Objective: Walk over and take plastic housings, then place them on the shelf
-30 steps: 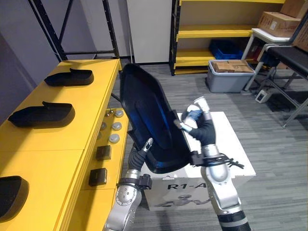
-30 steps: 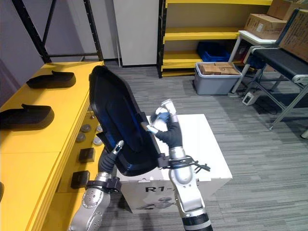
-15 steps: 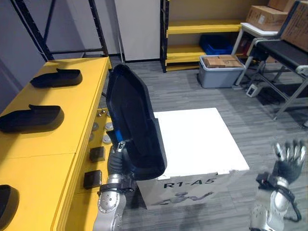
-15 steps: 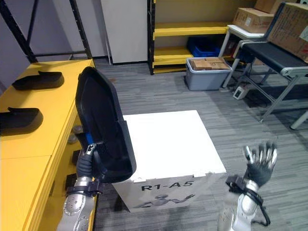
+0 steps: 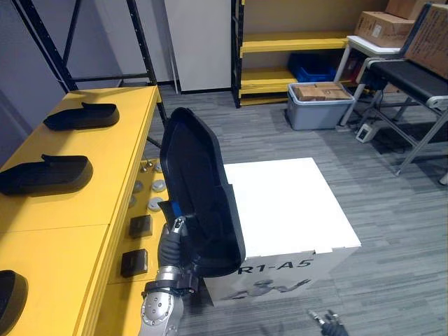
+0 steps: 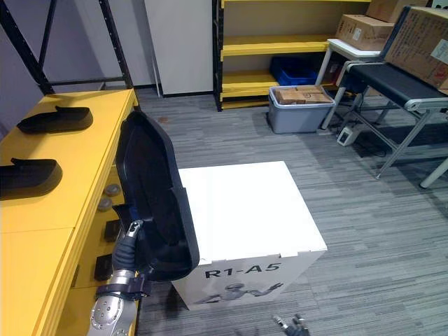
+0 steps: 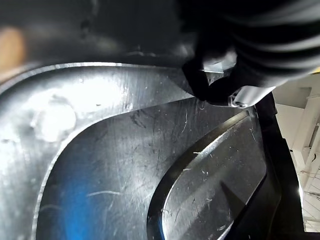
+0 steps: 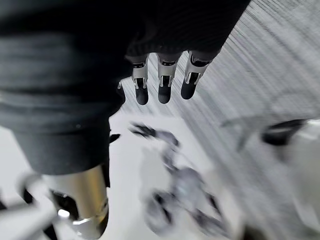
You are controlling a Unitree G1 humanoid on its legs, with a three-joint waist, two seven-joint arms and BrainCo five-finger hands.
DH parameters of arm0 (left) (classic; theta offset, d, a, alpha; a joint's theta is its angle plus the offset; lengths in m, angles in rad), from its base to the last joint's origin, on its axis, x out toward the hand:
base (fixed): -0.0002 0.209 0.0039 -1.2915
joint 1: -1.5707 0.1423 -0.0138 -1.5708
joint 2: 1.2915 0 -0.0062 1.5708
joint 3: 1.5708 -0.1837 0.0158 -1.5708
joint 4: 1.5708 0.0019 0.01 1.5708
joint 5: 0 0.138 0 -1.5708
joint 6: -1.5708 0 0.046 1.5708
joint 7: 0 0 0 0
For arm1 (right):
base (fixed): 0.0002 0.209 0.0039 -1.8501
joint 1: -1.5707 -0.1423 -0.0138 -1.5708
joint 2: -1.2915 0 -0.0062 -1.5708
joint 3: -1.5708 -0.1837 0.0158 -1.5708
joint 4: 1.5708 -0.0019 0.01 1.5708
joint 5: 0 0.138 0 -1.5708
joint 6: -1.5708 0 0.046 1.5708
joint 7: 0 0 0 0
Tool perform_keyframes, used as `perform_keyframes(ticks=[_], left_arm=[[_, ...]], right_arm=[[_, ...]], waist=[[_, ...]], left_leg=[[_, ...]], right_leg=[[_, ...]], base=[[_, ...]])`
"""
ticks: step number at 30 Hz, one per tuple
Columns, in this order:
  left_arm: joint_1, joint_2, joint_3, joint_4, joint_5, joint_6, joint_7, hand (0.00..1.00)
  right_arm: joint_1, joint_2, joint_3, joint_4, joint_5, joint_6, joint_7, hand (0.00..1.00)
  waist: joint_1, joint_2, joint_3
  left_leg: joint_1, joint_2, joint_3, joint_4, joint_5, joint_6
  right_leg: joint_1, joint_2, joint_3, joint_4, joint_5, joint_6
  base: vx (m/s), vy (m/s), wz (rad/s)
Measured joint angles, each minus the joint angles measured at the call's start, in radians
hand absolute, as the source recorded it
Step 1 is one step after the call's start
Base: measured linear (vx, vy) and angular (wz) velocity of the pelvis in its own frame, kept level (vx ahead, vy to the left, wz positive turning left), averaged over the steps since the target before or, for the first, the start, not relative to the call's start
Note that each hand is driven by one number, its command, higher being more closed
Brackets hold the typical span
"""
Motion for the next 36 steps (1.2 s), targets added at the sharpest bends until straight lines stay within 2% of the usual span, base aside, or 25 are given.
perform_keyframes(ticks=[4, 5, 10, 11, 12, 13, 14, 16, 17, 19, 20, 21, 22, 23, 24, 27, 28, 29, 30, 31, 32, 33, 34, 35, 36], left_arm=[[0.015, -0.006, -0.001, 0.0, 0.001, 0.0, -0.002, 1.0], [0.014, -0.006, -0.001, -0.001, 0.001, 0.0, -0.002, 1.0], [0.015, -0.011, 0.001, -0.07, 0.002, 0.005, 0.002, 1.0], [0.015, -0.016, 0.008, -0.103, 0.001, 0.003, 0.018, 1.0], [0.013, -0.02, 0.012, -0.11, 0.001, 0.003, 0.021, 1.0], [0.009, -0.027, 0.031, -0.123, 0.001, 0.002, 0.026, 1.0], [0.008, -0.036, 0.043, -0.125, 0.001, -0.001, 0.038, 1.0], [0.009, -0.036, 0.046, -0.126, 0.001, -0.001, 0.048, 1.0], [0.01, -0.037, 0.047, -0.126, 0.001, -0.002, 0.052, 1.0], [-0.003, -0.036, 0.04, -0.126, 0.002, -0.003, 0.068, 1.0], [-0.013, -0.036, 0.04, -0.125, 0.002, -0.003, 0.071, 1.0], [-0.034, -0.034, 0.05, -0.118, 0.012, -0.003, 0.077, 1.0], [-0.031, -0.036, 0.061, -0.118, 0.02, -0.006, 0.089, 1.0], [-0.027, -0.037, 0.075, -0.116, 0.021, -0.007, 0.095, 1.0], [-0.029, -0.04, 0.104, -0.103, 0.021, -0.006, 0.113, 1.0], [-0.029, -0.04, 0.105, -0.095, 0.024, -0.006, 0.122, 1.0], [-0.027, -0.039, 0.094, -0.095, 0.034, -0.007, 0.123, 1.0], [-0.029, -0.037, 0.071, -0.095, 0.042, -0.007, 0.124, 1.0], [-0.029, -0.036, 0.063, -0.096, 0.043, -0.007, 0.124, 1.0], [-0.028, -0.036, 0.048, -0.096, 0.047, -0.006, 0.125, 1.0], [-0.027, -0.034, 0.027, -0.097, 0.059, -0.006, 0.126, 1.0], [-0.029, -0.034, 0.017, -0.1, 0.062, -0.006, 0.126, 1.0], [-0.03, -0.032, -0.003, -0.113, 0.074, -0.006, 0.127, 1.0], [-0.032, -0.031, -0.017, -0.122, 0.08, -0.006, 0.127, 1.0], [-0.034, -0.03, -0.026, -0.122, 0.08, -0.007, 0.128, 1.0]], right_arm=[[-0.004, -0.016, 0.033, 0.025, -0.047, 0.002, 0.01, 0.0], [-0.007, -0.019, 0.042, 0.033, -0.059, 0.003, 0.01, 0.0], [-0.037, -0.032, 0.119, 0.036, -0.09, 0.007, -0.002, 0.0], [-0.068, -0.042, 0.122, 0.031, -0.091, 0.007, -0.01, 0.0], [-0.085, -0.043, 0.119, 0.027, -0.094, 0.007, -0.014, 0.0], [-0.119, -0.049, 0.119, 0.012, -0.107, 0.007, -0.025, 0.0], [-0.138, -0.054, 0.119, 0.008, -0.112, 0.012, -0.037, 0.0], [-0.146, -0.059, 0.12, 0.005, -0.126, 0.014, -0.049, 0.0], [-0.145, -0.06, 0.12, 0.005, -0.132, 0.017, -0.051, 0.0], [-0.161, -0.073, 0.12, 0.007, -0.143, 0.026, -0.055, 0.0], [-0.168, -0.077, 0.118, 0.01, -0.147, 0.026, -0.055, 0.0], [-0.184, -0.075, 0.107, 0.032, -0.153, 0.026, -0.055, 0.0], [-0.204, -0.077, 0.106, 0.053, -0.153, 0.027, -0.054, 0.0], [-0.206, -0.08, 0.106, 0.05, -0.153, 0.026, -0.053, 0.0], [-0.233, -0.077, 0.111, 0.052, -0.155, 0.026, -0.051, 0.0], [-0.252, -0.078, 0.116, 0.052, -0.158, 0.026, -0.049, 0.0], [-0.246, -0.076, 0.118, 0.049, -0.166, 0.027, -0.048, 0.0], [-0.227, -0.067, 0.118, 0.026, -0.176, 0.027, -0.048, 0.0], [-0.22, -0.059, 0.119, 0.017, -0.177, 0.028, -0.048, 0.0], [-0.205, -0.046, 0.12, 0.0, -0.177, 0.028, -0.048, 0.0], [-0.182, -0.031, 0.133, -0.034, -0.177, 0.028, -0.048, 0.0], [-0.167, -0.025, 0.145, -0.048, -0.177, 0.028, -0.047, 0.0], [-0.142, -0.007, 0.162, -0.073, -0.177, 0.029, -0.046, 0.0], [-0.12, 0.008, 0.184, -0.092, -0.177, 0.029, -0.046, 0.0], [-0.108, 0.013, 0.189, -0.103, -0.177, 0.029, -0.044, 0.0]], waist=[[0.016, -0.007, 0.003], [0.03, -0.019, 0.011], [0.06, -0.043, 0.042], [0.086, -0.04, 0.056], [0.092, -0.037, 0.064], [0.096, -0.028, 0.081], [0.096, -0.027, 0.088], [0.095, -0.024, 0.089], [0.097, -0.018, 0.09], [0.092, 0.01, 0.094], [0.081, 0.009, 0.092], [0.058, -0.007, 0.097], [0.068, -0.006, 0.103], [0.069, 0.008, 0.103], [0.072, 0.009, 0.102], [0.072, 0.006, 0.106], [0.072, 0.004, 0.108], [0.07, -0.001, 0.113], [0.067, -0.006, 0.119], [0.065, -0.009, 0.123], [0.065, -0.011, 0.124], [0.063, -0.013, 0.125], [0.052, -0.022, 0.127], [0.039, -0.036, 0.126], [0.037, -0.04, 0.125]], left_leg=[[0.0, -0.021, -0.064, 0.004, 0.005, 0.003], [-0.001, -0.037, -0.113, 0.007, 0.013, 0.004], [-0.096, -0.108, -0.339, 0.08, 0.051, -0.017], [-0.14, -0.12, -0.324, 0.086, 0.069, -0.016], [-0.157, -0.11, -0.268, 0.084, 0.056, -0.002], [-0.195, -0.063, -0.096, 0.118, 0.044, 0.015], [-0.235, 0.004, 0.115, 0.183, 0.019, 0.011], [-0.27, 0.093, 0.323, 0.307, 0.002, 0.046], [-0.272, 0.111, 0.343, 0.335, 0.018, 0.061], [-0.31, 0.042, 0.268, 0.327, 0.023, 0.053], [-0.307, 0.013, 0.216, 0.271, 0.047, 0.041], [-0.281, -0.028, 0.191, 0.181, 0.061, 0.067], [-0.27, -0.004, 0.227, 0.28, -0.003, 0.053], [-0.248, -0.003, 0.208, 0.248, -0.023, 0.036], [-0.243, -0.036, 0.18, 0.237, 0.003, 0.051], [-0.249, -0.076, 0.139, 0.276, -0.008, 0.066], [-0.247, -0.089, 0.119, 0.3, -0.027, 0.084], [-0.234, -0.106, 0.09, 0.322, -0.053, 0.095], [-0.227, -0.113, 0.079, 0.326, -0.06, 0.102], [-0.22, -0.119, 0.061, 0.332, -0.08, 0.091], [-0.216, -0.122, 0.035, 0.334, -0.086, 0.096], [-0.216, -0.124, 0.019, 0.332, -0.086, 0.096], [-0.217, -0.133, -0.016, 0.327, -0.083, 0.09], [-0.222, -0.145, -0.045, 0.321, -0.08, 0.086], [-0.228, -0.147, -0.049, 0.32, -0.079, 0.085]], right_leg=[[-0.001, -0.026, -0.063, 0.066, -0.05, 0.008], [-0.002, -0.049, -0.11, 0.115, -0.084, 0.013], [0.011, -0.133, -0.342, 0.201, -0.148, 0.025], [0.006, -0.152, -0.411, 0.206, -0.156, 0.024], [0.007, -0.158, -0.439, 0.206, -0.156, 0.024], [0.015, -0.169, -0.489, 0.211, -0.156, 0.023], [0.023, -0.188, -0.536, 0.222, -0.156, 0.023], [0.038, -0.224, -0.6, 0.259, -0.162, 0.032], [0.045, -0.232, -0.618, 0.277, -0.167, 0.039], [0.051, -0.232, -0.639, 0.281, -0.211, 0.055], [0.054, -0.222, -0.639, 0.257, -0.214, 0.057], [0.068, -0.238, -0.681, 0.216, -0.187, 0.037], [0.092, -0.254, -0.73, 0.218, -0.177, 0.06], [0.105, -0.247, -0.744, 0.222, -0.177, 0.06], [0.124, -0.267, -0.76, 0.23, -0.16, 0.061], [0.144, -0.313, -0.777, 0.297, -0.16, 0.061], [0.146, -0.337, -0.741, 0.359, -0.161, 0.061], [0.115, -0.372, -0.595, 0.485, -0.16, 0.045], [0.086, -0.381, -0.514, 0.54, -0.161, 0.016], [0.043, -0.369, -0.374, 0.592, -0.187, 0.008], [-0.008, -0.318, -0.198, 0.62, -0.219, 0.024], [-0.037, -0.286, -0.112, 0.627, -0.238, 0.032], [-0.078, -0.226, 0.031, 0.626, -0.271, 0.055], [-0.104, -0.185, 0.141, 0.613, -0.288, 0.081], [-0.112, -0.17, 0.182, 0.594, -0.292, 0.087]], base=[[-0.01, 0.006, 0.5], [0.01, -0.016, 1.07], [0.01, -0.028, 1.69], [-0.06, 0.003, 1.4], [-0.1, 0.044, 1.52], [-0.1, 0.074, 1.22], [-0.09, 0.088, 1.18], [0.0, 0.135, 0.95], [0.07, 0.191, 1.02], [0.01, 0.189, 1.36], [-0.06, 0.145, 2.12], [-0.02, 0.1, 1.99], [0.04, 0.084, 1.72], [0.13, 0.092, 1.08], [0.12, 0.082, 0.71], [0.08, 0.11, 0.74], [0.05, 0.144, 0.74], [0.04, 0.139, 0.69], [0.02, 0.11, 0.54], [-0.01, 0.036, 0.46], [-0.02, 0.014, 0.47], [-0.02, -0.038, 0.66], [-0.02, -0.082, 0.82], [-0.02, -0.11, 0.88], [-0.02, -0.17, 0.96]])
